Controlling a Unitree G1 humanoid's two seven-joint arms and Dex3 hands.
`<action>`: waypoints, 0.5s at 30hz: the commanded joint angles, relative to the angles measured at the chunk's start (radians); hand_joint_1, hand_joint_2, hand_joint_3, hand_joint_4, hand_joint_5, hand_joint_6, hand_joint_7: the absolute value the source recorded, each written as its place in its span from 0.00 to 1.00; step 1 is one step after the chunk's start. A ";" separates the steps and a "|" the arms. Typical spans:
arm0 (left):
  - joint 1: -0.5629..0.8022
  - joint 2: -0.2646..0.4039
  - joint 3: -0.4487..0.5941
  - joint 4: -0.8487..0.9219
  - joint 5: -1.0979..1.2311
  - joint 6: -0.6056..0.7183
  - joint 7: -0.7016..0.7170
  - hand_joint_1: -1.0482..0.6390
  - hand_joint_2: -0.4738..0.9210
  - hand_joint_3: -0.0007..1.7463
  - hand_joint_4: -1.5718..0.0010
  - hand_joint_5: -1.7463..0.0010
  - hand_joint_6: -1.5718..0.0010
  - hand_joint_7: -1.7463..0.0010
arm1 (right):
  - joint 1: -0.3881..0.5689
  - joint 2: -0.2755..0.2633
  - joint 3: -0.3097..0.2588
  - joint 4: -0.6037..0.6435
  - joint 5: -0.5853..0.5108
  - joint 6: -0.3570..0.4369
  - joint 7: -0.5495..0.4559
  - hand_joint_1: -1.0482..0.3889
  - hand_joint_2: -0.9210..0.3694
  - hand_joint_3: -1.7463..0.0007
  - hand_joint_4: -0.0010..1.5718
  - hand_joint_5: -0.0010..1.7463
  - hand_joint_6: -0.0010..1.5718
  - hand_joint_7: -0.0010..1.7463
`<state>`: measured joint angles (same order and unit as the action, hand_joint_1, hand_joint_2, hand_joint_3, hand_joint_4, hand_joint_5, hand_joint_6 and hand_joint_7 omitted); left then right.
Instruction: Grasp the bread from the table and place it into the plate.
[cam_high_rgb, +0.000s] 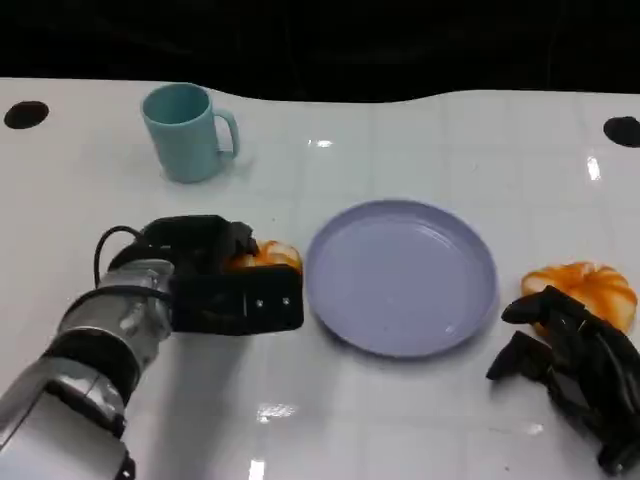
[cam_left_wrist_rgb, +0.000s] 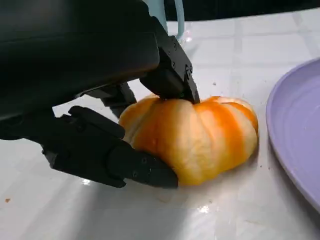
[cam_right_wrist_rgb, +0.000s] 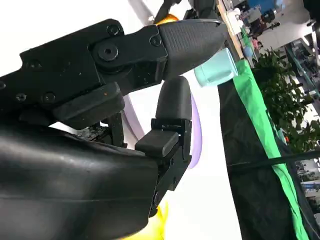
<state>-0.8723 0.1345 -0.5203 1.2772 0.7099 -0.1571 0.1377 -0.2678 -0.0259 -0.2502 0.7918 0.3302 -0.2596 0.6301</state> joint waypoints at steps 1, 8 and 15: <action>0.007 0.006 0.036 0.006 -0.038 0.047 0.070 0.46 1.00 0.22 0.58 0.00 0.70 0.05 | 0.014 -0.010 -0.006 0.007 0.016 0.043 -0.007 0.35 0.00 0.89 0.42 0.89 0.39 0.71; 0.005 0.015 0.096 -0.007 -0.106 0.016 0.109 0.48 0.99 0.29 0.50 0.00 0.67 0.00 | 0.013 -0.019 0.001 0.018 0.004 0.023 -0.005 0.35 0.00 0.88 0.41 0.88 0.39 0.71; -0.016 0.020 0.113 -0.052 -0.121 -0.005 0.123 0.50 0.90 0.39 0.47 0.00 0.63 0.00 | -0.003 -0.022 0.013 0.057 -0.018 -0.038 -0.006 0.35 0.00 0.86 0.43 0.89 0.40 0.70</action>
<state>-0.8669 0.1373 -0.4190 1.2468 0.6004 -0.1384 0.2367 -0.2765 -0.0337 -0.2421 0.8211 0.3252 -0.2964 0.6322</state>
